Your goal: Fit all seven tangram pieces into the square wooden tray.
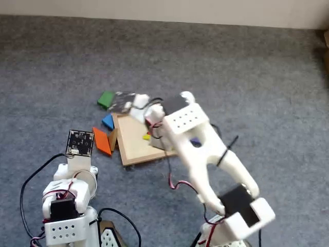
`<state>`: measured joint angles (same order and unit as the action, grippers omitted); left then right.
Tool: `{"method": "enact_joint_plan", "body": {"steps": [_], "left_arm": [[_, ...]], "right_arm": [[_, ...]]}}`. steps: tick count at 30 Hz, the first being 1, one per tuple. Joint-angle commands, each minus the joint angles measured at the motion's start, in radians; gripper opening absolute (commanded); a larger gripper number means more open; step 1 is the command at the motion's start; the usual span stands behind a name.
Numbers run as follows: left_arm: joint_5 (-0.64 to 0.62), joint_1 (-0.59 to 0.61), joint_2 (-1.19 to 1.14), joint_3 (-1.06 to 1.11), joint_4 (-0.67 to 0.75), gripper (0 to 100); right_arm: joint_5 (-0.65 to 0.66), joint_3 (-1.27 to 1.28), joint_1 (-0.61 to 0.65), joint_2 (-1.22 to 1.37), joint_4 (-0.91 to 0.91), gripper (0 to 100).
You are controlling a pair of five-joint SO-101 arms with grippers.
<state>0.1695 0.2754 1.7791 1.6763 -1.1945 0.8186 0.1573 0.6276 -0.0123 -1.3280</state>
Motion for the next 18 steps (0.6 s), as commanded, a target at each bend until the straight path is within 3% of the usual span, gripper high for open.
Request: {"method": "enact_joint_plan", "body": {"steps": [1,12,18], "left_arm": [[0.006,0.068,0.045,0.019,0.018,1],[0.005,0.107,0.045,0.019,0.018,1],[0.005,0.105,0.045,0.019,0.018,1]], "right_arm": [[0.078,-0.131,0.076,0.068,0.002,0.6],[0.129,-0.317,0.136,0.312,0.002,1.5],[0.126,-0.386,0.102,0.378,0.002,15.0]]}}
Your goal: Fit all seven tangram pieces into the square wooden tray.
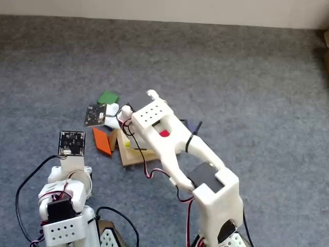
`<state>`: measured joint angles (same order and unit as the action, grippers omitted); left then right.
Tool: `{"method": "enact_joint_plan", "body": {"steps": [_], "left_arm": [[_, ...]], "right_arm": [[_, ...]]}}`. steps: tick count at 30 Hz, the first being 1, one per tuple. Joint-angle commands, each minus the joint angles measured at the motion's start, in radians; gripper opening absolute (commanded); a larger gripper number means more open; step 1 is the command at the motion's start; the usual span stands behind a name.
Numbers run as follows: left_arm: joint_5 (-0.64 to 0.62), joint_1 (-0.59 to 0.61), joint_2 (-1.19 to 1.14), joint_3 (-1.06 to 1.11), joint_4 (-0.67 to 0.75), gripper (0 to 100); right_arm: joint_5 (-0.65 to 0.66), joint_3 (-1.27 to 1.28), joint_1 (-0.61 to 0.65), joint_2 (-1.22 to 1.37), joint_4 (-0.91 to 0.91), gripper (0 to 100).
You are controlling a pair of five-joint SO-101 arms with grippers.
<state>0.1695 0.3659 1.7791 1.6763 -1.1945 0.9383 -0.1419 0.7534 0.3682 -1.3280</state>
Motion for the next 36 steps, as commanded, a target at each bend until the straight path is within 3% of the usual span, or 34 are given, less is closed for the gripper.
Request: {"method": "enact_joint_plan", "body": {"steps": [1,7,12,18,22,29,36], "left_arm": [[0.005,0.015,0.045,0.019,0.018,1],[0.005,0.015,0.045,0.019,0.018,1],[0.005,0.015,0.045,0.019,0.018,1],[0.005,0.015,0.045,0.019,0.018,1],[0.005,0.015,0.045,0.019,0.018,1],[0.005,0.015,0.045,0.019,0.018,1],[0.003,0.015,0.045,0.019,0.018,1]], "right_arm": [[0.006,-0.101,-0.035,0.001,0.002,16.6],[0.003,-0.205,-0.085,-0.004,-0.008,17.8],[-0.146,-0.367,-0.133,-0.004,-0.147,17.3],[-0.244,-0.545,-0.188,0.002,-0.343,2.5],[-0.43,-0.532,-0.206,0.01,-0.257,0.5],[-0.681,-0.292,-0.199,0.071,0.096,0.5],[-0.733,-0.12,-0.151,0.108,0.266,0.5]]}}
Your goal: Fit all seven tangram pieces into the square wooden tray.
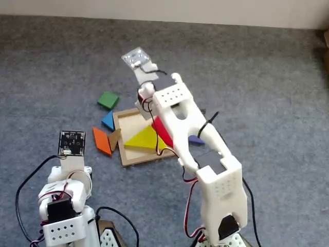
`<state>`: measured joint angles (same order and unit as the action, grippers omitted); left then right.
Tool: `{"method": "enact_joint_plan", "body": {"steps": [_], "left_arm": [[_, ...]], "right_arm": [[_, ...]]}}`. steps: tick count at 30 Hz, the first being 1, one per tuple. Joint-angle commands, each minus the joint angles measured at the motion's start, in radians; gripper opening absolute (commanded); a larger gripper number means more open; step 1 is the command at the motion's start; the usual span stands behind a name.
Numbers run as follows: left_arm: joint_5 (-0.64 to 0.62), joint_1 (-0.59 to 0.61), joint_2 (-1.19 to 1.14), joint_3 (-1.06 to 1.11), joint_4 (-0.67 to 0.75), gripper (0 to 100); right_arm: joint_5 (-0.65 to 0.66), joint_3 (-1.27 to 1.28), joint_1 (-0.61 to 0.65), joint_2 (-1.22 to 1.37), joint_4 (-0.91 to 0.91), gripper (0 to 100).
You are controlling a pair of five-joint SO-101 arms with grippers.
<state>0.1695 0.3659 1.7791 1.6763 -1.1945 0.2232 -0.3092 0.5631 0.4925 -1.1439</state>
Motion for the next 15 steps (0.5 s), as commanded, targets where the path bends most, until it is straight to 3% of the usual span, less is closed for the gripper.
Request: {"method": "enact_joint_plan", "body": {"steps": [1,15], "left_arm": [[0.003,0.015,0.045,0.019,0.018,1],[0.003,0.015,0.045,0.019,0.018,1]], "right_arm": [[-0.018,0.064,0.05,-0.01,0.093,0.5],[0.117,0.228,0.139,-0.07,0.015,0.5]]}}
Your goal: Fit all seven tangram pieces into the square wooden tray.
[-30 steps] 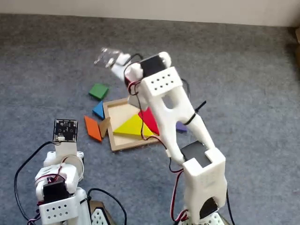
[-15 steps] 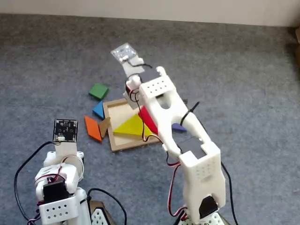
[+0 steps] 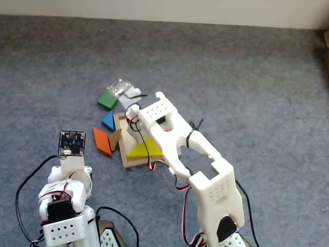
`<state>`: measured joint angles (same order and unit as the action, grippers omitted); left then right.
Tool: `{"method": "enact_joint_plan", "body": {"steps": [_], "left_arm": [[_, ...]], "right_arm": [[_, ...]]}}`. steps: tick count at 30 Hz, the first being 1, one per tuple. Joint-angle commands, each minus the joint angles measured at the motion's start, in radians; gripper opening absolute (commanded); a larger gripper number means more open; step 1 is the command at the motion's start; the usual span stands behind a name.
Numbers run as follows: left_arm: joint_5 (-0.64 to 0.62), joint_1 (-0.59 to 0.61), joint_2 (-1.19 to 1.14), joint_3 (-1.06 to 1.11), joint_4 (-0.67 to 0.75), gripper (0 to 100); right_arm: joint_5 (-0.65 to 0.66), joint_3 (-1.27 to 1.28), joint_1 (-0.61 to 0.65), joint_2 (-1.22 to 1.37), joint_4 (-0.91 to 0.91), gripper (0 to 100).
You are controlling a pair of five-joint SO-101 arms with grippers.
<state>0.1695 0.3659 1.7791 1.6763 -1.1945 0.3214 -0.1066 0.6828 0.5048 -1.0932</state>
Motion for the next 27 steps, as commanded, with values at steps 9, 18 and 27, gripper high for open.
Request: {"method": "enact_joint_plan", "body": {"steps": [9,18,27], "left_arm": [[0.003,0.015,0.045,0.019,0.018,1],[0.003,0.015,0.045,0.019,0.018,1],[0.003,0.015,0.045,0.019,0.018,1]], "right_arm": [[0.018,0.022,0.002,-0.168,-0.027,0.5],[0.018,0.125,-0.107,-0.122,0.14,0.5],[0.018,0.124,-0.254,-0.117,0.14,0.5]]}}
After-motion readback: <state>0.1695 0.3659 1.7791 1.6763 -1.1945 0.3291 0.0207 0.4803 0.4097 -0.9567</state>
